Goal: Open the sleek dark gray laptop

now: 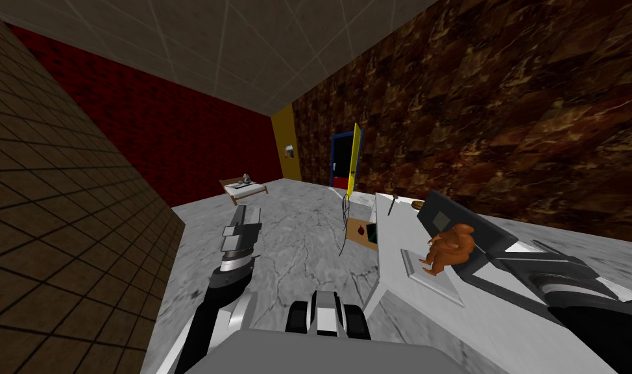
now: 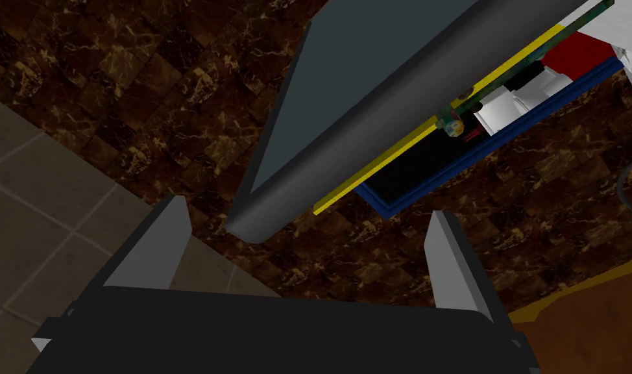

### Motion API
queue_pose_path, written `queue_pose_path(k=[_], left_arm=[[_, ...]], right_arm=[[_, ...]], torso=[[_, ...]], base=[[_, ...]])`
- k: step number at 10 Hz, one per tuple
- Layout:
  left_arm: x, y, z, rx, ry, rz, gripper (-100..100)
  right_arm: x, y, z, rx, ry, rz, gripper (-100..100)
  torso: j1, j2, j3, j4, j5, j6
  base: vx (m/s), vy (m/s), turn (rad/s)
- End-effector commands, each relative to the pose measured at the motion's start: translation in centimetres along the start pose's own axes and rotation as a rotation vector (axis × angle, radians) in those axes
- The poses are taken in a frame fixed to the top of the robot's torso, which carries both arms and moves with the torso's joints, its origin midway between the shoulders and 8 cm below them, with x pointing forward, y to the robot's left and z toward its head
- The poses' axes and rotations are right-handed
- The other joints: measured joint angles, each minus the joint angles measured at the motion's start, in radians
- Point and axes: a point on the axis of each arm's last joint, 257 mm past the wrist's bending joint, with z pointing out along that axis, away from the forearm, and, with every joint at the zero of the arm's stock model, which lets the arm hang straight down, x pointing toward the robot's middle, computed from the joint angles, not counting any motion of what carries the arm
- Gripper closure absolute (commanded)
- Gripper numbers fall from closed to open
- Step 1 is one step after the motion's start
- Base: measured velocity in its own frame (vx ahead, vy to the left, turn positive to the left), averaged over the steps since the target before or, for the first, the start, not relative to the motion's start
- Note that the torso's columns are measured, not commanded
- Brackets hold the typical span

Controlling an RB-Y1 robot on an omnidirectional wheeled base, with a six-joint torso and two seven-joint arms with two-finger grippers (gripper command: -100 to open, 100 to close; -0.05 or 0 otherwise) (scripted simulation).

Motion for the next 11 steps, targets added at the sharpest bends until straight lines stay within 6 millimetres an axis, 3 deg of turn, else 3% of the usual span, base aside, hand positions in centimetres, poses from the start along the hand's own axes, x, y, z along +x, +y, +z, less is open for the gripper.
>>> queue_pose_path(k=[1, 10, 11], left_arm=[[0.0, 0.0, 0.0, 0.0, 0.0, 0.0, 0], [0.0, 0.0, 0.0, 0.0, 0.0, 0.0, 0], [0.0, 0.0, 0.0, 0.0, 0.0, 0.0, 0]], right_arm=[[0.0, 0.0, 0.0, 0.0, -0.001, 0.001, 100], [0.1, 0.2, 2.1, -0.008, -0.002, 0.384, 100], [0.1, 0.2, 1.9, -0.008, -0.001, 0.358, 100]], torso=[[0.0, 0.0, 0.0, 0.0, 0.0, 0.0], [0.006, -0.006, -0.004, -0.002, 0.002, 0.0], [0.005, -0.005, -0.003, -0.001, 0.002, 0.0]], base=[[0.007, 0.001, -0.015], [-0.072, -0.072, 0.0], [-0.032, -0.028, 0.002]])
